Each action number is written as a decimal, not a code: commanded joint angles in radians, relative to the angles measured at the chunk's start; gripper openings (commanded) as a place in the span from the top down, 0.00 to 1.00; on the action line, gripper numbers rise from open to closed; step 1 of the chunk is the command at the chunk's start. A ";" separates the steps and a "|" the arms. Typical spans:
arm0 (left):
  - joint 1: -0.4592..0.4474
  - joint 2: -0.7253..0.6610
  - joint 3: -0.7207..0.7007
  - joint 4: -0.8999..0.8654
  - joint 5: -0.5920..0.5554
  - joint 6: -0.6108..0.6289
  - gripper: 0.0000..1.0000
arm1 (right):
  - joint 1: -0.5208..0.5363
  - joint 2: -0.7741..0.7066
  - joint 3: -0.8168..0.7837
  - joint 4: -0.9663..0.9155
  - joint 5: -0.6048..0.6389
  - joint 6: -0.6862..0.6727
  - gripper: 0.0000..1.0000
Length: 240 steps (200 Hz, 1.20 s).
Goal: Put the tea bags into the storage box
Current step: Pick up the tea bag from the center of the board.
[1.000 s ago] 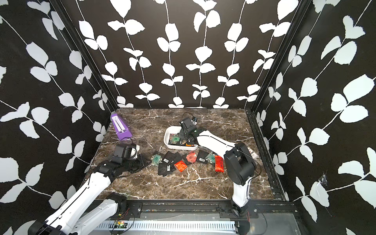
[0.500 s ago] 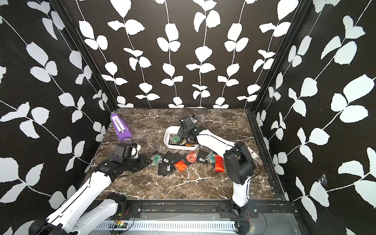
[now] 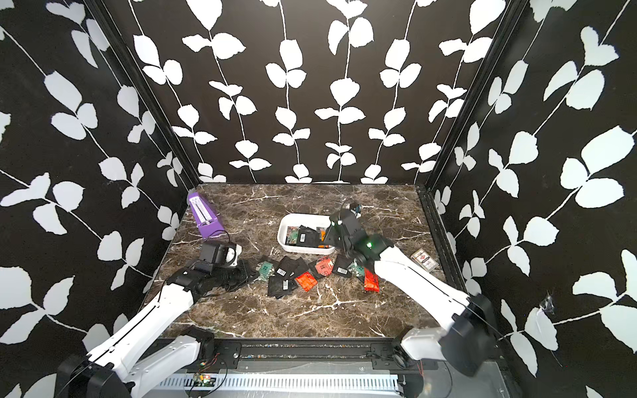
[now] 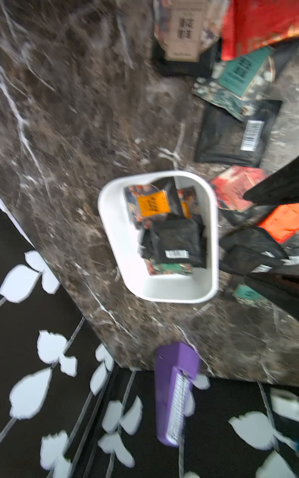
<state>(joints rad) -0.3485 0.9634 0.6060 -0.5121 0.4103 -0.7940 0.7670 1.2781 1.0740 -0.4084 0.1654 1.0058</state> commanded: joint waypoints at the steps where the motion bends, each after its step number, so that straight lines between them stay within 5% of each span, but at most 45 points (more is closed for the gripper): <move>1: -0.022 0.022 0.016 0.038 0.003 -0.009 0.95 | 0.118 0.006 -0.098 0.036 -0.002 0.080 0.56; 68: -0.128 0.147 -0.020 0.150 -0.024 -0.066 1.00 | 0.357 0.261 -0.146 0.345 -0.033 0.279 0.60; 146: -0.130 0.334 -0.027 0.234 0.013 -0.051 1.00 | 0.376 0.375 -0.235 0.486 -0.006 0.400 0.68; 240: -0.130 0.382 -0.094 0.250 -0.015 -0.032 1.00 | 0.375 0.447 -0.206 0.495 -0.032 0.408 0.70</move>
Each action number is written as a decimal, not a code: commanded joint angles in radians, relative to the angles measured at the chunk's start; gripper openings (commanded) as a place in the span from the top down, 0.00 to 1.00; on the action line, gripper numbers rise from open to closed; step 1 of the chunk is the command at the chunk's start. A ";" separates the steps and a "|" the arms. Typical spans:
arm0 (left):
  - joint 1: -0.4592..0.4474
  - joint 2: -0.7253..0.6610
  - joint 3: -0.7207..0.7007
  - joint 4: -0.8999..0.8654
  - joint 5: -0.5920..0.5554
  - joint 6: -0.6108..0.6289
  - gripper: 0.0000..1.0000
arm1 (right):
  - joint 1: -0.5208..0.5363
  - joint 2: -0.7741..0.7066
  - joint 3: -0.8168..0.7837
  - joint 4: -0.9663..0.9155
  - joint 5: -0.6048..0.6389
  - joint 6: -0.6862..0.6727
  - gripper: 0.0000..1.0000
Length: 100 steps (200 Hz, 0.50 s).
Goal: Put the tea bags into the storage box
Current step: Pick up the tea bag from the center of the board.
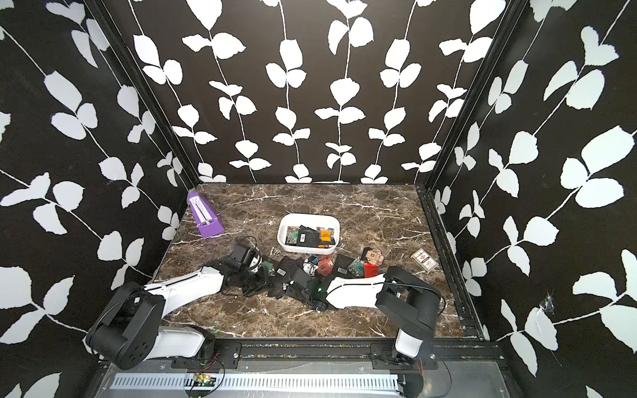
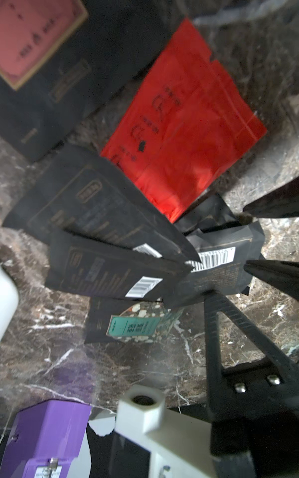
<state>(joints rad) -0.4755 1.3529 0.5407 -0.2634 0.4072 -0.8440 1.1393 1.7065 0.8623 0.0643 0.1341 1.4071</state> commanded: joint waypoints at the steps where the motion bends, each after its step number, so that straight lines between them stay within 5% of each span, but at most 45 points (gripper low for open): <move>1: -0.003 -0.007 -0.030 0.002 -0.013 0.017 1.00 | 0.002 0.020 0.006 0.022 -0.002 0.007 0.70; 100: -0.003 -0.015 -0.078 -0.030 -0.043 0.043 1.00 | 0.002 0.062 0.029 0.018 -0.022 0.000 0.70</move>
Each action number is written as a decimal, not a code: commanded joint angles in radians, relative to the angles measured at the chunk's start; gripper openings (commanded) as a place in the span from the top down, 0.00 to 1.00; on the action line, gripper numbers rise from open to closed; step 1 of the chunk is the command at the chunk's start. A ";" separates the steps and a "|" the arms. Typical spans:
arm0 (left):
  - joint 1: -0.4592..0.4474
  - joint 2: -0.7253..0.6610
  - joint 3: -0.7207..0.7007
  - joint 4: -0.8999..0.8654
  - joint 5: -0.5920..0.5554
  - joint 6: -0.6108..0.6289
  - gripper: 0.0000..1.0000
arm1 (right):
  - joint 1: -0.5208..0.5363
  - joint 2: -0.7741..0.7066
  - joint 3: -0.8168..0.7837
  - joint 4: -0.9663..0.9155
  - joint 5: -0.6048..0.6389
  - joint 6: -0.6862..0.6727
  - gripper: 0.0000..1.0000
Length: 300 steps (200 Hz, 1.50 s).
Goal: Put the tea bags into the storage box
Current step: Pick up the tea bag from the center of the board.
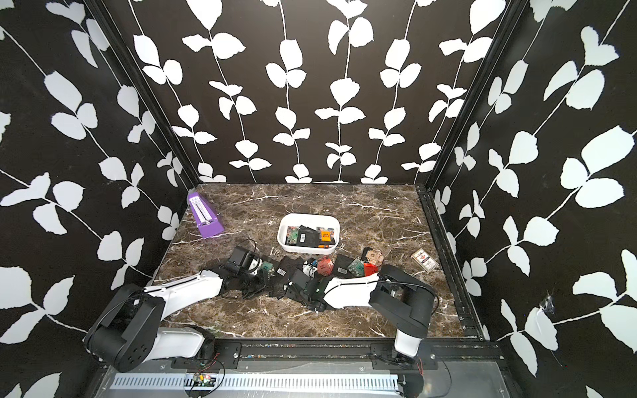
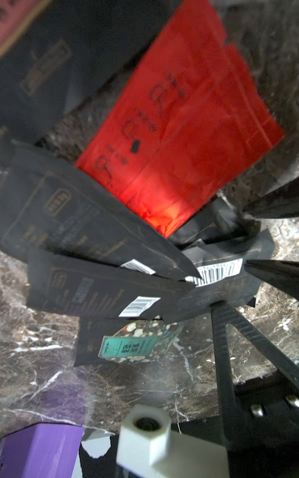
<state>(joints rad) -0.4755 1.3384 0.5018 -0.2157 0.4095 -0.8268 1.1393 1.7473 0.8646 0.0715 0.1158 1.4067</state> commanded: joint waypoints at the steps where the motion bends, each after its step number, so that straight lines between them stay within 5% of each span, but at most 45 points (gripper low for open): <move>1: -0.004 0.000 -0.039 -0.078 -0.046 0.027 1.00 | 0.002 0.021 0.027 0.011 -0.004 0.000 0.70; 53: -0.003 -0.009 -0.042 -0.087 -0.049 0.026 1.00 | 0.002 0.045 0.043 0.016 -0.031 -0.005 0.72; 184: -0.003 -0.057 0.018 -0.194 -0.085 0.061 1.00 | 0.005 0.003 0.091 -0.037 -0.047 -0.029 1.00; 300: -0.002 -0.255 0.208 -0.429 -0.137 0.087 0.99 | 0.037 -0.197 0.085 -0.154 -0.017 -0.058 1.00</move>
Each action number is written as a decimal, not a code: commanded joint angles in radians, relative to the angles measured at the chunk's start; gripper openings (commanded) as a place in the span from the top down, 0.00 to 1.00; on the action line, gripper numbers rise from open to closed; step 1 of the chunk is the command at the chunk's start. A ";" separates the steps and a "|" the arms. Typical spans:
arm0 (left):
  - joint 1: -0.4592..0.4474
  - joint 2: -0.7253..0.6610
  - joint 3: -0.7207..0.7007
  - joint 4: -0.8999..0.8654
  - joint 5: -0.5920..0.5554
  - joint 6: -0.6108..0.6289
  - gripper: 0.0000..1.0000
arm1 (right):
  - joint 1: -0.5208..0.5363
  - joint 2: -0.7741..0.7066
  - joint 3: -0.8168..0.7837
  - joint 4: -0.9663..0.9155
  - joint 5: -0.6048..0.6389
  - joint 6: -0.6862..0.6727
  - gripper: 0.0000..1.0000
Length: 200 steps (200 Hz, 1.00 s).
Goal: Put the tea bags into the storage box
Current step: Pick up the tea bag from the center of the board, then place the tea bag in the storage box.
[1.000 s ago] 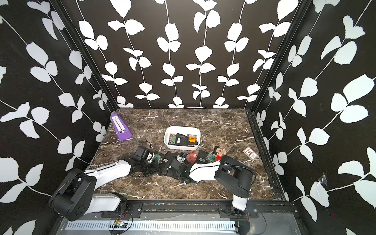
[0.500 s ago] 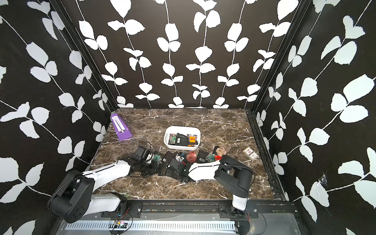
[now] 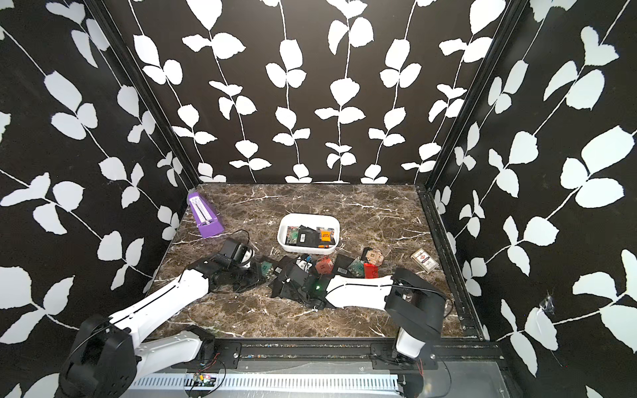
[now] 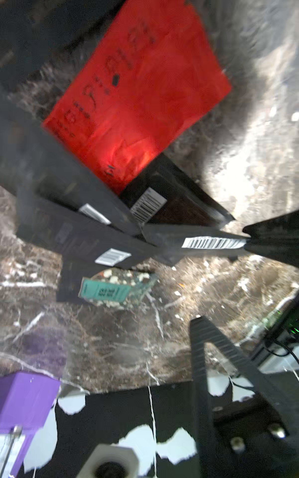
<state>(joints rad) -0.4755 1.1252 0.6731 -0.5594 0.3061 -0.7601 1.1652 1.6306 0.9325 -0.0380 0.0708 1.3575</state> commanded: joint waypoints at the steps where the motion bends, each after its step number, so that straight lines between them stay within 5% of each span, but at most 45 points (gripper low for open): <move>1: -0.002 -0.044 0.038 -0.087 -0.034 0.020 0.99 | 0.011 -0.083 0.017 -0.047 0.028 -0.008 1.00; 34: -0.003 -0.083 0.057 -0.101 -0.047 0.014 0.95 | 0.016 -0.185 0.011 -0.134 0.054 -0.024 1.00; 76: -0.002 -0.099 0.033 -0.038 -0.037 -0.016 0.77 | 0.012 -0.368 0.041 -0.327 0.182 -0.115 1.00; 105: -0.001 -0.099 0.006 0.026 -0.016 -0.046 0.74 | -0.079 -0.416 0.134 -0.462 0.237 -0.213 1.00; 159: -0.001 -0.113 -0.015 0.032 -0.029 -0.047 0.55 | -0.359 -0.273 0.251 -0.342 0.048 -0.313 1.00; 200: -0.002 -0.123 -0.035 0.034 -0.026 -0.040 0.53 | -0.451 -0.063 0.417 -0.287 -0.050 -0.348 1.00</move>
<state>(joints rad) -0.4755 1.0260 0.6643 -0.5381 0.2779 -0.8112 0.7429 1.4811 1.2320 -0.3710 0.0944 1.0557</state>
